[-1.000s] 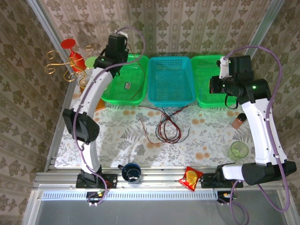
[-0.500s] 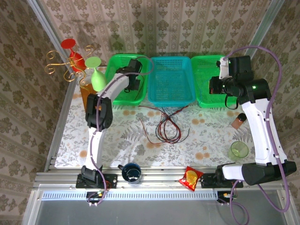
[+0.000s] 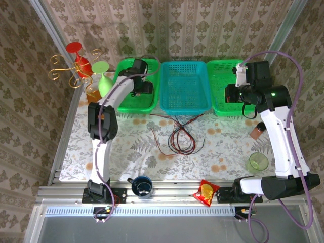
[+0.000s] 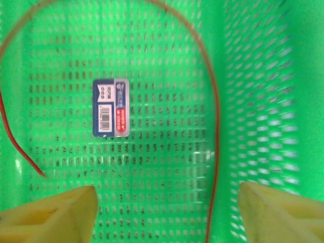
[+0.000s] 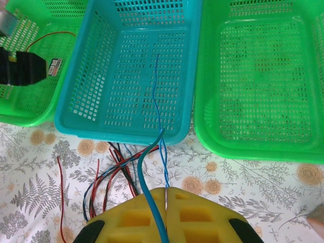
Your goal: Untangle the cables
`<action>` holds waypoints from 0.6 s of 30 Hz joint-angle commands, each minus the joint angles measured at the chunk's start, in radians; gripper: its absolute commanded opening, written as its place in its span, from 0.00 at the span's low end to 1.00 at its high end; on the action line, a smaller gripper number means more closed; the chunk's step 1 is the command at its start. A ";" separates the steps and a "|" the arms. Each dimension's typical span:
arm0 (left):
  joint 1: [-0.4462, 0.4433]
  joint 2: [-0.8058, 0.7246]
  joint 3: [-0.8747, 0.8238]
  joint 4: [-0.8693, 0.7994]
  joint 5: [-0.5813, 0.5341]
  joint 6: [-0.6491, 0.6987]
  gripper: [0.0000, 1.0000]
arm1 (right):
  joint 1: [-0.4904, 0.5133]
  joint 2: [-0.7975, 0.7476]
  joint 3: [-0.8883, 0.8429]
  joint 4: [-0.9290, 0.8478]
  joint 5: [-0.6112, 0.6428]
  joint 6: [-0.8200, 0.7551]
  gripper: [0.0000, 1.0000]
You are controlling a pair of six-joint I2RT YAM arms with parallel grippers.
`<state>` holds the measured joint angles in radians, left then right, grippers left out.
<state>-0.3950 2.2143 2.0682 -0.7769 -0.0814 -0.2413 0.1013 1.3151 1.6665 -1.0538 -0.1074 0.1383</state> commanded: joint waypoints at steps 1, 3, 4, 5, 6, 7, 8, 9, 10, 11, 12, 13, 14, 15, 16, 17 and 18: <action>-0.020 -0.127 0.018 0.020 -0.013 0.004 0.83 | 0.005 -0.023 -0.023 -0.016 -0.017 0.012 0.00; -0.033 -0.163 0.011 0.025 -0.007 0.015 0.90 | 0.005 -0.028 -0.034 -0.013 -0.013 0.009 0.00; -0.038 -0.175 0.013 0.024 0.002 0.022 0.92 | 0.005 -0.031 -0.042 -0.009 -0.013 0.009 0.00; -0.044 -0.190 0.009 0.023 0.008 0.025 0.93 | 0.005 -0.035 -0.050 -0.003 -0.012 0.008 0.00; -0.048 -0.205 0.004 0.025 0.017 0.023 0.94 | 0.005 -0.037 -0.059 0.000 -0.012 0.009 0.00; -0.055 -0.220 -0.005 0.030 0.035 0.019 0.94 | 0.005 -0.041 -0.065 -0.001 -0.014 0.010 0.00; -0.056 -0.241 -0.018 0.043 0.052 0.010 0.94 | 0.005 -0.047 -0.072 -0.001 -0.015 0.015 0.00; -0.055 -0.261 -0.035 0.060 0.067 -0.002 0.94 | 0.005 -0.054 -0.080 0.001 -0.016 0.020 0.00; -0.089 -0.284 -0.054 0.086 0.090 -0.015 0.94 | 0.005 -0.068 -0.095 0.012 -0.017 0.026 0.00; -0.101 -0.307 -0.071 0.111 0.117 -0.027 0.94 | 0.005 -0.082 -0.115 0.025 -0.021 0.034 0.00; -0.110 -0.325 -0.088 0.135 0.135 -0.045 0.94 | 0.005 -0.094 -0.130 0.036 -0.025 0.041 0.00; -0.122 -0.350 -0.109 0.164 0.160 -0.079 0.94 | 0.005 -0.104 -0.148 0.046 -0.031 0.049 0.00; -0.134 -0.372 -0.142 0.209 0.187 -0.114 0.94 | 0.006 -0.113 -0.161 0.051 -0.037 0.058 0.00; -0.145 -0.391 -0.172 0.250 0.216 -0.147 0.93 | 0.007 -0.118 -0.173 0.057 -0.042 0.065 0.00; -0.162 -0.415 -0.209 0.299 0.244 -0.186 0.93 | 0.010 -0.124 -0.186 0.066 -0.047 0.074 0.00; -0.180 -0.435 -0.252 0.357 0.266 -0.223 0.93 | 0.013 -0.129 -0.200 0.076 -0.053 0.083 0.00; -0.197 -0.449 -0.288 0.403 0.282 -0.258 0.92 | 0.017 -0.133 -0.210 0.089 -0.058 0.090 0.00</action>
<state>-0.5568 1.8198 1.8477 -0.5396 0.0956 -0.3687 0.1059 1.2015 1.4845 -1.0126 -0.1291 0.1890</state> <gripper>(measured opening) 0.927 0.069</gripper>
